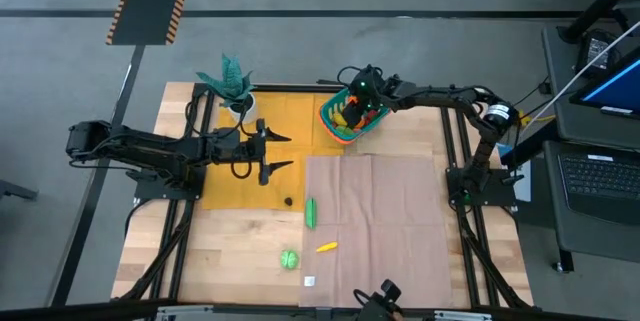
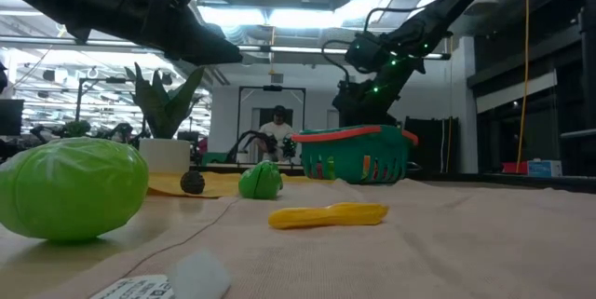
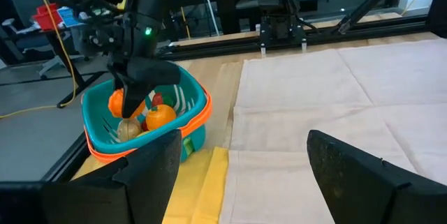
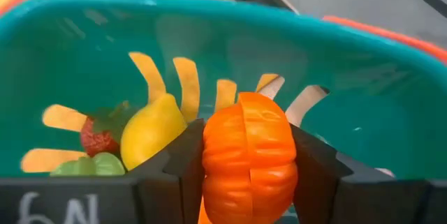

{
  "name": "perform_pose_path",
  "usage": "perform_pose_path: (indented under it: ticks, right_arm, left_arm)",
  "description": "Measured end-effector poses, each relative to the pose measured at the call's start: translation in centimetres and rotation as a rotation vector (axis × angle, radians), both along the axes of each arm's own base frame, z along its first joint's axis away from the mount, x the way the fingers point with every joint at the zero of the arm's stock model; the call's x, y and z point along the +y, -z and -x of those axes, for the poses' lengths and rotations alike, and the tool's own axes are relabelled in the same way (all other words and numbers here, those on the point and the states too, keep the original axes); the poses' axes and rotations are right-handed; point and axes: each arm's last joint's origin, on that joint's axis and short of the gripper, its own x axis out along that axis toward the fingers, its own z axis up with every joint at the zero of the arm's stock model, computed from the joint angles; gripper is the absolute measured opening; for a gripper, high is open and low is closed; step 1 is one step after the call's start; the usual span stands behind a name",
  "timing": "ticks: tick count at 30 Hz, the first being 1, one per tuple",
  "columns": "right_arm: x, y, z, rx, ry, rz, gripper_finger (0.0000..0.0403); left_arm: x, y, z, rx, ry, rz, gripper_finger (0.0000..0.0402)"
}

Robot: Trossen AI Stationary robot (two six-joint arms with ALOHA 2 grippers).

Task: Pick and placing Produce into tupperware
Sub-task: Put the tangerine into the basket

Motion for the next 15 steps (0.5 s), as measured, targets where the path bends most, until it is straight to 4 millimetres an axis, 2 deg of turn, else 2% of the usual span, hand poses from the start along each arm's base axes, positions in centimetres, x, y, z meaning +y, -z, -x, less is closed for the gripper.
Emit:
perform_pose_path:
  ticks: [8, 15]
  right_arm:
    - [-0.11, 0.40, -0.13, 0.004, 0.001, 0.002, 0.0168]
    - [-0.05, 0.38, -0.10, 0.014, -0.020, 0.007, 0.0239]
  left_arm:
    - [0.00, 0.00, 0.00, 0.000, 0.000, 0.000, 0.0302]
    - [0.01, 0.00, 0.00, 0.000, 0.000, 0.000, 0.0302]
